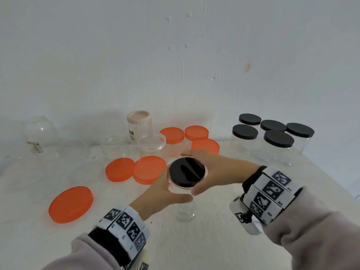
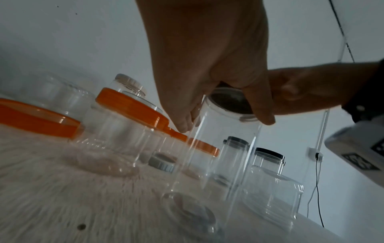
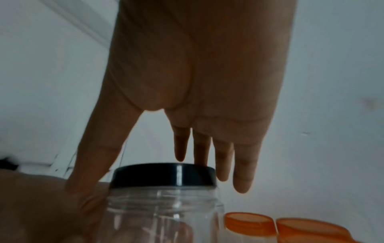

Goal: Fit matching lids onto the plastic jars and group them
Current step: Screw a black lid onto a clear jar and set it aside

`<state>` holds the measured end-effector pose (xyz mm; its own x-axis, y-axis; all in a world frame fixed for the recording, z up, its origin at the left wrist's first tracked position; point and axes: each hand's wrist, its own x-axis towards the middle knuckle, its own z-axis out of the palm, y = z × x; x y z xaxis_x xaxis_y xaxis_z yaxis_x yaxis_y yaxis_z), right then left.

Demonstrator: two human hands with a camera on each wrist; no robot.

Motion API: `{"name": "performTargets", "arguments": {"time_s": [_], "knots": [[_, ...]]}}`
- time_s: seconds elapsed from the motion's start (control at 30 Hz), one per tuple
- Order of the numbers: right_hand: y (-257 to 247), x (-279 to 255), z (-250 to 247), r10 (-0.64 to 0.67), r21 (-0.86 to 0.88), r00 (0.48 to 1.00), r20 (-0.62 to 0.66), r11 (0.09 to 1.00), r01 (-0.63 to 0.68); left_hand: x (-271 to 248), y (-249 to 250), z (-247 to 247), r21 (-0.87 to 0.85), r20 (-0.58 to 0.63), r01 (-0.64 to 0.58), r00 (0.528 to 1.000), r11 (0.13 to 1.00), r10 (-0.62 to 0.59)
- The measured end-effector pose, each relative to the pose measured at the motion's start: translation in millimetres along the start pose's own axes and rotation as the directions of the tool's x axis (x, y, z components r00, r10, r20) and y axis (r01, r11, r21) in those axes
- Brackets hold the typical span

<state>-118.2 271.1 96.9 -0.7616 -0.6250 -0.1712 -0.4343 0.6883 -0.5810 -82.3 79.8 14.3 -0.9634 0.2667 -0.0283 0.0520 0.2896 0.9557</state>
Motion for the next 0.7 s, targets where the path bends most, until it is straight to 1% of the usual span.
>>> {"name": "performTargets", "arguments": {"time_s": [0.1, 0.27, 0.5, 0.7], "knots": [[-17.8, 7.4, -1.2, 0.006, -0.200, 0.997, 0.075, 0.980, 0.010, 1.5, -7.2, 7.0, -0.021, -0.027, -0.022, 0.999, 1.000, 0.021], [-36.9, 18.7, -6.1, 0.072, -0.366, 0.986, 0.149, 0.930, -0.013, 2.6, -13.7, 7.1, -0.046, -0.031, -0.046, 0.999, 0.998, 0.044], [-51.8, 28.8, -12.2, 0.170, -0.548, 0.962, 0.215, 0.836, -0.025, 2.6, -13.0, 6.3, -0.021, -0.024, -0.059, 0.998, 0.998, 0.058], [-59.2, 29.9, -14.8, 0.169, -0.591, 0.960, 0.221, 0.807, -0.006, 5.0, -14.0, 4.6, -0.009, -0.007, -0.074, 0.997, 0.997, 0.074]]}}
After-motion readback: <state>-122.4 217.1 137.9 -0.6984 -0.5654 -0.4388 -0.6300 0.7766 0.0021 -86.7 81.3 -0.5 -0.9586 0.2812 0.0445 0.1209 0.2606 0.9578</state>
